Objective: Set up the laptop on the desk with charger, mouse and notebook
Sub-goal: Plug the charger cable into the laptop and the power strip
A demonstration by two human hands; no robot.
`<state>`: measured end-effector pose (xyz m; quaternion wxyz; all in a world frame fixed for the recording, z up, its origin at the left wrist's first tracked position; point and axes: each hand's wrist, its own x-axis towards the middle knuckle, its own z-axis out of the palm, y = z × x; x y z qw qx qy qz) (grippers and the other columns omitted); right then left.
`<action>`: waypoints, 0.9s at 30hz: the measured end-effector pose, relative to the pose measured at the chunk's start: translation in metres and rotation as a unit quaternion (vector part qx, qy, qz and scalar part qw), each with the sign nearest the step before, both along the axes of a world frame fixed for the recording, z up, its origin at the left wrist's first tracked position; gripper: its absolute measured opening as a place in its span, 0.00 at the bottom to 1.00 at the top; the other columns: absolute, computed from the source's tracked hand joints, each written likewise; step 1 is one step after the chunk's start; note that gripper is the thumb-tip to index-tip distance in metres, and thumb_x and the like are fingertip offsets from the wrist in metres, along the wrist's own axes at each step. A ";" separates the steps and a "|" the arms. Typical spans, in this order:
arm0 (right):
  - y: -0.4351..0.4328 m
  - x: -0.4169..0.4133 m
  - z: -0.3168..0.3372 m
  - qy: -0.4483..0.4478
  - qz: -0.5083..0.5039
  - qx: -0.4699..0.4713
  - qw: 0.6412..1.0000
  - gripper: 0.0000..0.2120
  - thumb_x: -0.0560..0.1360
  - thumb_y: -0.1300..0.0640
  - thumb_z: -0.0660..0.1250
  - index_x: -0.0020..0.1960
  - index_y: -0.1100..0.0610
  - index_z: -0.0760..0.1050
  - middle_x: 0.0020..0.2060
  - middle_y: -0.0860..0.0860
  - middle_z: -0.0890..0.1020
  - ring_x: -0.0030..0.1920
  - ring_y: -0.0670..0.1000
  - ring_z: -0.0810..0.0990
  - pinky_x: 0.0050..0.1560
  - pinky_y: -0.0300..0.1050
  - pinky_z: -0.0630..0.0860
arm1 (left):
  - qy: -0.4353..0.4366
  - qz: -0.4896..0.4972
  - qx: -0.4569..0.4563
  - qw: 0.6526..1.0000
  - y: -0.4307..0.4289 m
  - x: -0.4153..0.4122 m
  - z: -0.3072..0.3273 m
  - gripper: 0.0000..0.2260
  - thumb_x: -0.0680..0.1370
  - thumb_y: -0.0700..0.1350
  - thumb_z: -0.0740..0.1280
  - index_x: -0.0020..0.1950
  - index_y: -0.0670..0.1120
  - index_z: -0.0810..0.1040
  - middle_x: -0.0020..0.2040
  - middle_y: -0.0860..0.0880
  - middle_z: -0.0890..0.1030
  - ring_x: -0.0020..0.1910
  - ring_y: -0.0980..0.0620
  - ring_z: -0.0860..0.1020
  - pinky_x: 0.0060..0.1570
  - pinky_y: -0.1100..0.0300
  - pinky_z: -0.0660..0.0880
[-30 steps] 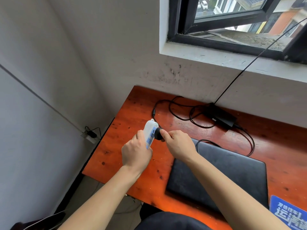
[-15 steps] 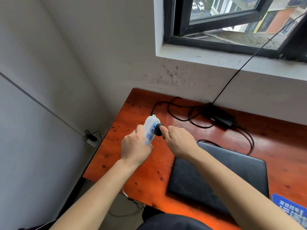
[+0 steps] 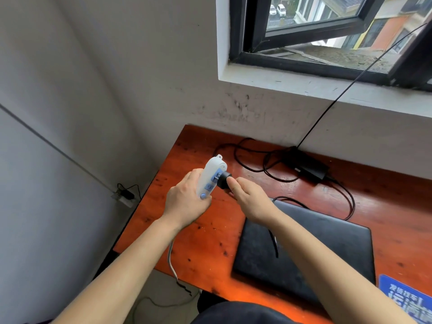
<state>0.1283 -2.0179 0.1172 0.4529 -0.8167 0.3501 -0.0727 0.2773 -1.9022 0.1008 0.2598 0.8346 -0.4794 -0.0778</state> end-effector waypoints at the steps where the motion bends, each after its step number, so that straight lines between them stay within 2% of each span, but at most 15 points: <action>1: -0.003 0.000 -0.001 -0.014 -0.005 0.012 1.000 0.20 0.85 0.45 0.53 0.36 0.46 0.67 0.34 0.43 0.74 0.37 0.42 0.74 0.38 0.39 0.67 | 0.084 -0.010 -0.002 0.996 0.001 0.005 0.000 0.23 0.70 0.49 0.74 0.62 0.54 0.70 0.53 0.55 0.77 0.46 0.52 0.78 0.36 0.68 0.71; 2: -0.007 -0.001 -0.001 -0.024 -0.006 0.020 0.999 0.20 0.85 0.46 0.54 0.35 0.46 0.67 0.32 0.42 0.72 0.34 0.39 0.73 0.36 0.35 0.65 | 0.202 -0.023 -0.009 0.979 0.003 0.010 0.000 0.25 0.70 0.50 0.75 0.65 0.55 0.70 0.57 0.54 0.77 0.51 0.52 0.78 0.42 0.67 0.75; 4: -0.014 -0.002 0.001 -0.033 0.007 0.046 0.998 0.20 0.85 0.46 0.56 0.34 0.47 0.68 0.30 0.41 0.71 0.30 0.37 0.71 0.35 0.34 0.65 | 0.428 -0.032 -0.039 0.902 0.008 0.016 0.005 0.26 0.71 0.57 0.73 0.67 0.57 0.71 0.60 0.48 0.77 0.57 0.49 0.79 0.48 0.61 0.79; 6: -0.019 -0.002 0.002 -0.030 0.037 0.078 0.996 0.19 0.85 0.45 0.56 0.37 0.49 0.70 0.31 0.41 0.71 0.29 0.40 0.68 0.36 0.39 0.65 | 0.521 -0.022 -0.060 0.851 0.009 0.017 0.008 0.23 0.77 0.66 0.61 0.68 0.57 0.73 0.62 0.45 0.78 0.61 0.45 0.78 0.52 0.58 0.79; 8: -0.019 -0.001 0.004 -0.027 0.065 0.101 0.992 0.18 0.85 0.45 0.56 0.38 0.48 0.71 0.32 0.42 0.71 0.31 0.42 0.68 0.37 0.42 0.66 | 0.545 -0.025 -0.056 0.836 0.005 0.016 0.011 0.26 0.80 0.68 0.48 0.71 0.58 0.72 0.64 0.48 0.80 0.63 0.50 0.78 0.58 0.58 0.78; 9: -0.019 0.001 0.005 -0.030 0.074 0.104 0.991 0.18 0.85 0.45 0.57 0.38 0.48 0.72 0.32 0.42 0.72 0.31 0.42 0.68 0.37 0.42 0.66 | 0.547 -0.030 -0.045 0.835 0.003 0.016 0.013 0.28 0.80 0.68 0.45 0.72 0.59 0.71 0.64 0.51 0.80 0.63 0.55 0.78 0.59 0.59 0.77; 10: -0.019 0.001 0.005 -0.033 0.079 0.104 0.991 0.18 0.84 0.45 0.57 0.38 0.47 0.72 0.31 0.42 0.71 0.31 0.42 0.68 0.37 0.42 0.66 | 0.549 -0.032 -0.023 0.835 0.001 0.016 0.014 0.29 0.80 0.69 0.43 0.73 0.60 0.69 0.65 0.53 0.79 0.63 0.59 0.78 0.58 0.62 0.77; 12: -0.020 0.002 0.007 -0.034 0.088 0.105 0.990 0.18 0.84 0.45 0.57 0.39 0.48 0.74 0.30 0.41 0.70 0.29 0.42 0.67 0.35 0.41 0.65 | 0.553 -0.035 0.030 0.832 -0.001 0.016 0.018 0.31 0.77 0.71 0.43 0.74 0.61 0.67 0.63 0.58 0.78 0.59 0.64 0.78 0.50 0.68 0.76; 14: -0.021 0.002 0.010 -0.019 0.092 0.099 0.991 0.18 0.84 0.44 0.57 0.40 0.49 0.75 0.28 0.41 0.70 0.28 0.42 0.67 0.33 0.41 0.65 | 0.548 -0.042 0.056 0.834 -0.001 0.016 0.019 0.32 0.75 0.72 0.43 0.76 0.61 0.63 0.63 0.60 0.75 0.59 0.63 0.77 0.48 0.70 0.75; 16: -0.022 0.002 0.015 0.004 0.094 0.076 0.993 0.19 0.84 0.43 0.57 0.37 0.48 0.73 0.28 0.41 0.71 0.28 0.41 0.67 0.33 0.40 0.66 | 0.529 -0.044 0.050 0.846 -0.002 0.013 0.017 0.33 0.76 0.71 0.42 0.77 0.59 0.61 0.66 0.56 0.75 0.62 0.59 0.76 0.51 0.68 0.76; 19: -0.021 0.005 0.024 0.061 0.110 -0.012 0.992 0.20 0.84 0.43 0.56 0.35 0.49 0.69 0.31 0.45 0.74 0.32 0.46 0.72 0.38 0.48 0.70 | 0.480 -0.033 0.018 0.876 -0.004 0.010 0.011 0.32 0.79 0.68 0.42 0.79 0.56 0.59 0.71 0.51 0.72 0.68 0.54 0.73 0.67 0.53 0.73; 20: -0.019 0.006 0.026 0.070 0.111 -0.034 0.991 0.21 0.83 0.42 0.55 0.35 0.50 0.68 0.32 0.47 0.75 0.33 0.48 0.72 0.39 0.50 0.72 | 0.478 -0.028 0.012 0.878 -0.004 0.009 0.011 0.32 0.79 0.68 0.42 0.78 0.56 0.61 0.70 0.50 0.74 0.66 0.54 0.74 0.66 0.52 0.73; 24: -0.016 0.007 0.032 0.030 0.110 -0.086 0.990 0.21 0.84 0.42 0.54 0.36 0.51 0.65 0.31 0.48 0.74 0.32 0.50 0.72 0.37 0.52 0.71 | 0.517 -0.010 -0.037 0.855 0.000 0.007 0.014 0.34 0.77 0.69 0.45 0.72 0.52 0.71 0.49 0.56 0.83 0.48 0.59 0.81 0.45 0.64 0.77; 25: -0.016 0.007 0.032 0.013 0.110 -0.075 0.991 0.20 0.84 0.42 0.54 0.37 0.51 0.65 0.31 0.48 0.74 0.33 0.51 0.73 0.37 0.53 0.71 | 0.526 -0.006 -0.054 0.848 0.000 0.007 0.015 0.32 0.77 0.69 0.45 0.70 0.53 0.73 0.48 0.57 0.84 0.48 0.60 0.82 0.44 0.66 0.77; 27: -0.013 0.006 0.029 -0.012 0.097 -0.037 0.995 0.17 0.85 0.44 0.53 0.40 0.50 0.66 0.34 0.50 0.75 0.37 0.55 0.75 0.42 0.56 0.73 | 0.527 -0.003 -0.078 0.846 -0.004 0.008 0.018 0.28 0.78 0.68 0.45 0.67 0.58 0.73 0.53 0.59 0.84 0.54 0.61 0.81 0.46 0.68 0.77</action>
